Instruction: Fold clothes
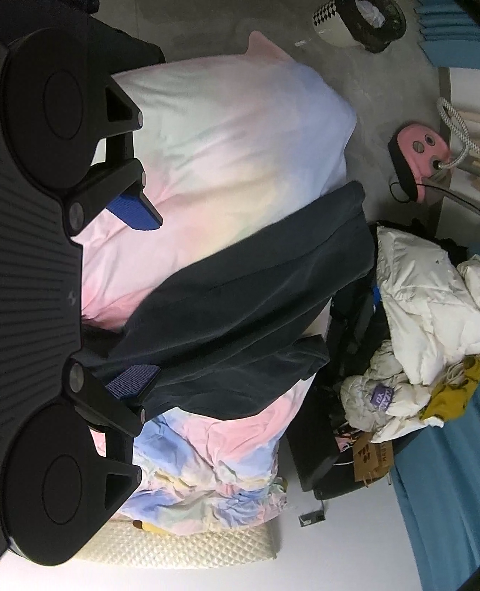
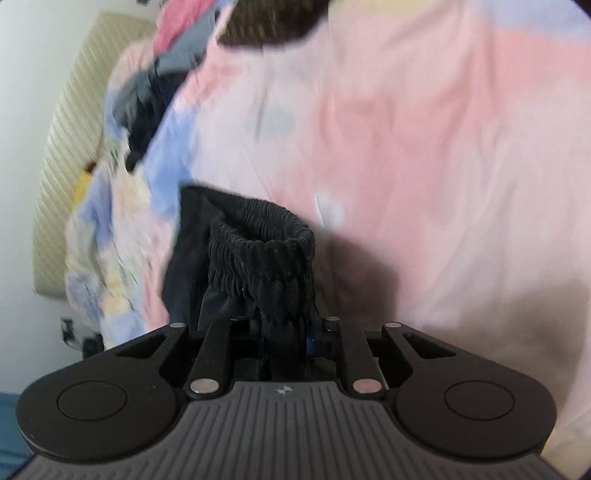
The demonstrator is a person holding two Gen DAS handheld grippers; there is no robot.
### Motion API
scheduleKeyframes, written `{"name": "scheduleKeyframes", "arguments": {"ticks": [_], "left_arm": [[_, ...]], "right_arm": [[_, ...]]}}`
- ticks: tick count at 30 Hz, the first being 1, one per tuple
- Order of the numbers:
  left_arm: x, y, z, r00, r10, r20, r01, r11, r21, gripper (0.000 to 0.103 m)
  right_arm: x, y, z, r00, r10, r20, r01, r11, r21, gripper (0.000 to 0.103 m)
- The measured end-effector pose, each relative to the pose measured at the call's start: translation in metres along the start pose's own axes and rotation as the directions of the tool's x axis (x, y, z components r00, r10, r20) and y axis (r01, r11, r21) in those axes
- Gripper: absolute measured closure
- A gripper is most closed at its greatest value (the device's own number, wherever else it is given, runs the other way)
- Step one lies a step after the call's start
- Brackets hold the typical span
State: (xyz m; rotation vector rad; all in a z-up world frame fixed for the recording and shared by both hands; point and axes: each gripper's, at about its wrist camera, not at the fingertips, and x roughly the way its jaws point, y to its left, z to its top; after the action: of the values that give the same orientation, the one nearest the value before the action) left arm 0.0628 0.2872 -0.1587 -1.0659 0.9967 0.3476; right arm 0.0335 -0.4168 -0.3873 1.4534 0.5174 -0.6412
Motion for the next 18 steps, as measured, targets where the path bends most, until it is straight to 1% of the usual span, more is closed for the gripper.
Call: {"name": "scheduleKeyframes", "arguments": {"ticks": [2, 7, 8, 10, 12, 13, 15, 18], "left_arm": [[0.006, -0.002, -0.001, 1.000, 0.000, -0.004, 0.000, 1.000, 0.003, 0.021], [0.013, 0.004, -0.002, 1.000, 0.022, -0.016, -0.022, 1.000, -0.007, 0.021], [0.013, 0.008, -0.001, 0.999, 0.029, -0.017, -0.029, 0.999, -0.015, 0.021], [0.015, 0.014, 0.002, 0.999, 0.043, -0.018, -0.044, 0.999, -0.032, 0.021], [0.016, 0.021, 0.006, 0.999, 0.052, -0.018, -0.053, 0.997, -0.051, 0.021], [0.016, 0.025, 0.008, 0.998, 0.056, -0.017, -0.057, 0.997, -0.060, 0.021], [0.018, 0.033, 0.014, 0.998, 0.055, -0.015, -0.056, 0.994, -0.091, 0.021], [0.021, 0.045, 0.024, 0.999, 0.049, -0.013, -0.050, 0.989, -0.142, 0.021]], "right_arm": [[-0.009, 0.004, 0.017, 1.000, 0.006, 0.008, -0.006, 1.000, -0.029, 0.086], [-0.005, 0.003, 0.055, 0.999, -0.037, -0.022, 0.034, 0.991, -0.128, 0.086], [0.001, 0.001, 0.057, 0.998, -0.055, -0.033, 0.050, 0.988, -0.147, 0.085], [0.014, -0.012, 0.056, 0.992, -0.112, -0.051, 0.104, 0.985, -0.139, 0.084], [0.023, -0.027, 0.052, 0.987, -0.146, -0.064, 0.138, 0.984, -0.111, 0.081], [0.023, -0.030, 0.050, 0.987, -0.151, -0.063, 0.143, 0.984, -0.110, 0.081], [0.022, -0.034, 0.046, 0.986, -0.154, -0.059, 0.146, 0.983, -0.111, 0.075], [0.015, -0.033, 0.044, 0.987, -0.148, -0.062, 0.140, 0.983, -0.116, 0.070]]}}
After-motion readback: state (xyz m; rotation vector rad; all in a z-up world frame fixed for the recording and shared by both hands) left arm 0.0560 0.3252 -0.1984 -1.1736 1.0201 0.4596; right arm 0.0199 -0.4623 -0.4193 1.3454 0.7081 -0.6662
